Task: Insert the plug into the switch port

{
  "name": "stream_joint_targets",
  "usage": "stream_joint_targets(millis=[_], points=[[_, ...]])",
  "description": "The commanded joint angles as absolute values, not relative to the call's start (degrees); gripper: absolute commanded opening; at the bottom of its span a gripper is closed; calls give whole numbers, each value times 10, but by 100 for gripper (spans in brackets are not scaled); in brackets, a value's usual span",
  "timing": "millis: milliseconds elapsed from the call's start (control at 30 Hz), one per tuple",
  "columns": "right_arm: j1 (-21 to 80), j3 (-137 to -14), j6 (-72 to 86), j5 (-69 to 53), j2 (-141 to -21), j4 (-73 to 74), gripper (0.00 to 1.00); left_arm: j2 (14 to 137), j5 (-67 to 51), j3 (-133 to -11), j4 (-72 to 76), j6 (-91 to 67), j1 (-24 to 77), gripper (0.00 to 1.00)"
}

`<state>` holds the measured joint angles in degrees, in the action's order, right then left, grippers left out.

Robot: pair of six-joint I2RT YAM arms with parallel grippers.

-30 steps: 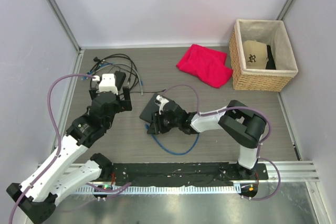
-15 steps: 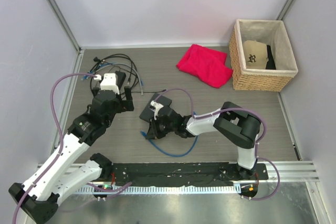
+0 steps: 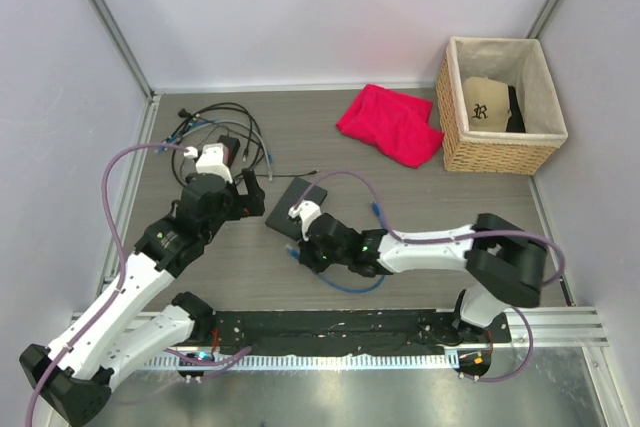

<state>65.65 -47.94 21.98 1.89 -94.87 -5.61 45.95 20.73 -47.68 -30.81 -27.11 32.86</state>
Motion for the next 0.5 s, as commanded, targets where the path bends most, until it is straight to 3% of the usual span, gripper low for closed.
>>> stream_joint_targets(millis=[0, 233, 467], points=[[657, -441, 114, 178, -847, -37, 1, 440, 143, -446, -271, -360, 325, 100], [657, -370, 44, 236, -780, -109, 1, 493, -19, -385, -122, -467, 325, 100], [654, -321, 41, 220, -744, -193, 1, 571, -42, -338, 28, -548, 339, 96]])
